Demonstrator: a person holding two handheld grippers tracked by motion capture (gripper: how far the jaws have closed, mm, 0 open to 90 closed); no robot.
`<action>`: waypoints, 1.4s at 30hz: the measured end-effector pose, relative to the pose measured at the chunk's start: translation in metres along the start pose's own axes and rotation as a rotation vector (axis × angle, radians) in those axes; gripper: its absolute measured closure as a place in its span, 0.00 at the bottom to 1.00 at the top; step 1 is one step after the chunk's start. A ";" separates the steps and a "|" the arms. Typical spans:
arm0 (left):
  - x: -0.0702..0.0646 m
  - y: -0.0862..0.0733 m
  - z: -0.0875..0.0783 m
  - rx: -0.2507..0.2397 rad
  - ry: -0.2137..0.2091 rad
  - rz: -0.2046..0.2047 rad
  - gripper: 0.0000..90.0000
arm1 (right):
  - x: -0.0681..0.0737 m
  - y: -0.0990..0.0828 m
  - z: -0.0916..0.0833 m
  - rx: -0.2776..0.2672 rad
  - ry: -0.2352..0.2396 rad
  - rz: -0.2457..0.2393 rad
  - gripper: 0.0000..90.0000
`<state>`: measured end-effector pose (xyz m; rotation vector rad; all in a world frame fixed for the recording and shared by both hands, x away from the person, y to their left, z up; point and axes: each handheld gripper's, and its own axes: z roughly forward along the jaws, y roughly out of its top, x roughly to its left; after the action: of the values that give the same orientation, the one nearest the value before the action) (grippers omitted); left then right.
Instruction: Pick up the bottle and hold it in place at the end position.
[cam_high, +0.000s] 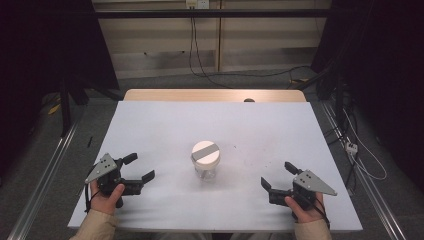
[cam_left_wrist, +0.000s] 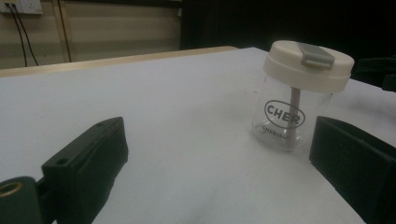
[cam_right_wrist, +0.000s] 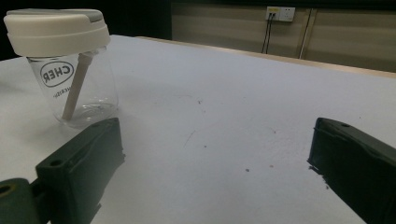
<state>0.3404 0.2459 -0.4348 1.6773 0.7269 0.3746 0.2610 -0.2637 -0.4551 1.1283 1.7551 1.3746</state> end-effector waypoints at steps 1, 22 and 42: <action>0.000 0.000 0.000 0.004 -0.001 0.003 0.05 | 0.000 0.000 0.000 -0.001 -0.002 0.005 0.03; -0.001 0.000 0.002 0.012 -0.001 0.007 0.05 | 0.015 0.012 0.027 -0.021 0.041 0.034 0.03; -0.001 -0.001 0.003 0.013 -0.002 0.009 0.05 | 0.063 0.021 0.068 0.009 0.192 0.004 0.03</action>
<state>0.3413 0.2427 -0.4360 1.6936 0.7218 0.3758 0.2985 -0.1764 -0.4504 1.0335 1.8944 1.5221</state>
